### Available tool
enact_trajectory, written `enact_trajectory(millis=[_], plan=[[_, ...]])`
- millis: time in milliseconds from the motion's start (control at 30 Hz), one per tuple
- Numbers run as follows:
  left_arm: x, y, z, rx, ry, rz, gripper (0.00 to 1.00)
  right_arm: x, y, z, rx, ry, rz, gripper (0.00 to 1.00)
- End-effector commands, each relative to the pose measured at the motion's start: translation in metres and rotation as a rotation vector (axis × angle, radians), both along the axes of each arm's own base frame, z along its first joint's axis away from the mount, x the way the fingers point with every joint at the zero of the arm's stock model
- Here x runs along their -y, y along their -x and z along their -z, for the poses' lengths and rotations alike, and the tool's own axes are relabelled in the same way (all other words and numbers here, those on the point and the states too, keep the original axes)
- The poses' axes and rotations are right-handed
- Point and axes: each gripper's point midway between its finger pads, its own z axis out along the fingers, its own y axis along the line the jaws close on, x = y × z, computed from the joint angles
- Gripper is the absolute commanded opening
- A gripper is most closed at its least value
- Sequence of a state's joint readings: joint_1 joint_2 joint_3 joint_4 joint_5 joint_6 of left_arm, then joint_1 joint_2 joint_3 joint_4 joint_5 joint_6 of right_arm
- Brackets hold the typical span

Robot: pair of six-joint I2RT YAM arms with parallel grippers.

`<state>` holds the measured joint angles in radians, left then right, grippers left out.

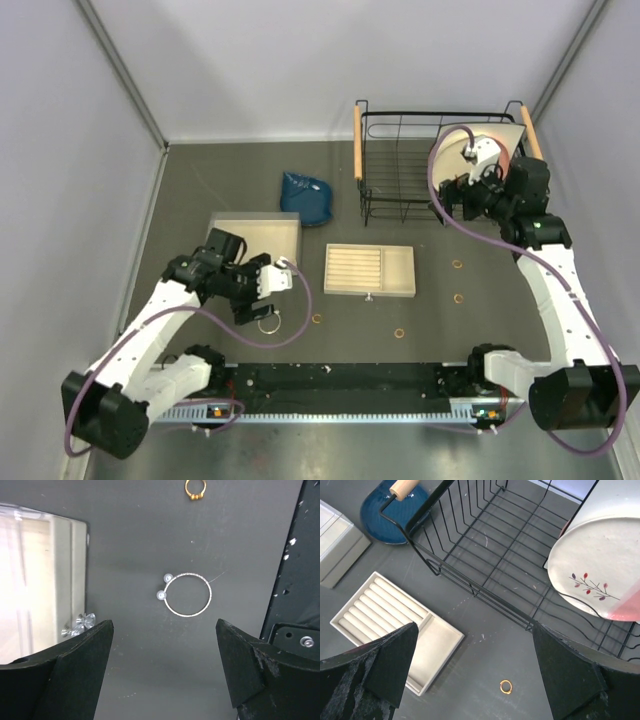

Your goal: Organize the mixed jewelry

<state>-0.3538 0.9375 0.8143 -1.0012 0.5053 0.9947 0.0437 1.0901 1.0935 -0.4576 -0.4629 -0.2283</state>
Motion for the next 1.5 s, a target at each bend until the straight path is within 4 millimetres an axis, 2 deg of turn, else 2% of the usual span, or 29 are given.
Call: enact_trajectory(millis=[0,300,533,733,867,1000,1033,1100,1133,1200,1233,1367,1433,1467], plan=[[0.002,-0.022,0.026,0.066,-0.076,0.033,0.89,-0.008,-0.002,-0.003,0.024,0.001,-0.044,0.99],[0.009,-0.037,0.065,0.043,-0.167,0.065,0.87,-0.008,-0.002,0.001,0.015,0.003,-0.052,0.99],[0.012,-0.038,0.086,0.027,-0.207,0.081,0.84,-0.009,-0.001,0.003,0.010,0.006,-0.058,0.99],[0.013,-0.030,0.101,0.022,-0.240,0.106,0.81,-0.008,-0.002,0.003,0.009,0.008,-0.057,0.99],[0.014,-0.027,0.106,0.018,-0.258,0.115,0.72,-0.008,-0.002,0.003,0.009,0.007,-0.057,0.99],[0.016,-0.021,0.112,0.013,-0.272,0.128,0.56,-0.008,-0.001,0.004,0.009,0.008,-0.059,0.99],[0.016,-0.019,0.113,0.006,-0.273,0.130,0.49,-0.009,-0.002,0.004,0.008,0.010,-0.060,0.99],[0.016,-0.016,0.116,-0.003,-0.280,0.136,0.42,-0.008,-0.002,0.004,0.007,0.010,-0.057,0.99],[0.016,-0.015,0.118,-0.014,-0.285,0.134,0.34,-0.008,-0.002,0.005,0.007,0.013,-0.056,0.99],[0.017,-0.013,0.119,-0.023,-0.291,0.142,0.23,-0.007,-0.003,0.005,0.006,0.013,-0.055,0.99],[0.018,-0.010,0.120,-0.040,-0.295,0.143,0.14,-0.007,-0.003,0.006,0.004,0.013,-0.055,0.99],[0.032,-0.011,0.108,-0.046,-0.282,0.152,0.00,-0.006,-0.005,0.009,-0.004,0.019,-0.049,0.99],[0.040,-0.009,0.100,-0.055,-0.279,0.162,0.00,-0.005,-0.006,0.009,-0.004,0.023,-0.043,0.99],[0.047,-0.012,0.088,-0.058,-0.265,0.167,0.00,-0.005,-0.006,0.010,-0.007,0.024,-0.041,0.99]])
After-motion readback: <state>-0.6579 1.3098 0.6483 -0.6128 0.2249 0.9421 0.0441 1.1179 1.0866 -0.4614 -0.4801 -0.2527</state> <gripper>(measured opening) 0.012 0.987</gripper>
